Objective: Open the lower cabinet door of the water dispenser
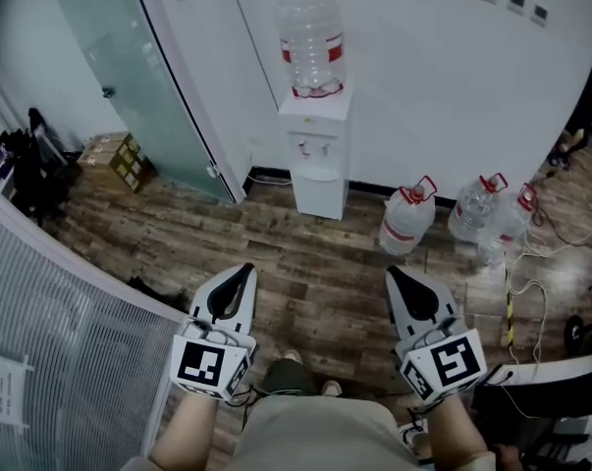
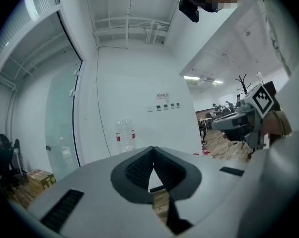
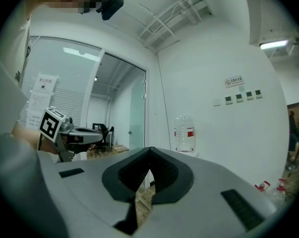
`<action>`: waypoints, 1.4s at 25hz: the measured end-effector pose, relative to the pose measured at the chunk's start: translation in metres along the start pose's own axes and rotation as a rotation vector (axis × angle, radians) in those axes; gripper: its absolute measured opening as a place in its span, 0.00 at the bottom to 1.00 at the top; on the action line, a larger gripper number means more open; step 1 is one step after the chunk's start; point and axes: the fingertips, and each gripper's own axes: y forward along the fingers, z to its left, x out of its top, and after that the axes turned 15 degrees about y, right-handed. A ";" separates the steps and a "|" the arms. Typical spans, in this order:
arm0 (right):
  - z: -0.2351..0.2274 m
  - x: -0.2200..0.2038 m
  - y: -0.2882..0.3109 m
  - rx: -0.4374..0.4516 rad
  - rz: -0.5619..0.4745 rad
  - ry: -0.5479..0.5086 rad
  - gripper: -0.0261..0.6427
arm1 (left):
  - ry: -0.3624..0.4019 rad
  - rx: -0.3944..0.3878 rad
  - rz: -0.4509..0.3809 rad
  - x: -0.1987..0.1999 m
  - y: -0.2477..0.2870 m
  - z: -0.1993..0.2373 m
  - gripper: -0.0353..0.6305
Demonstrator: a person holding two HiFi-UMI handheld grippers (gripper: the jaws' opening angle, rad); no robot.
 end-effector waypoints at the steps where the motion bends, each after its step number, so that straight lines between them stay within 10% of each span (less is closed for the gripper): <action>1: -0.003 0.000 0.002 0.004 -0.007 0.004 0.05 | 0.001 -0.002 -0.006 0.000 0.003 0.000 0.06; 35: -0.114 -0.028 0.304 -0.148 0.128 0.062 0.05 | -0.051 -0.149 -0.011 -0.123 0.265 0.176 0.06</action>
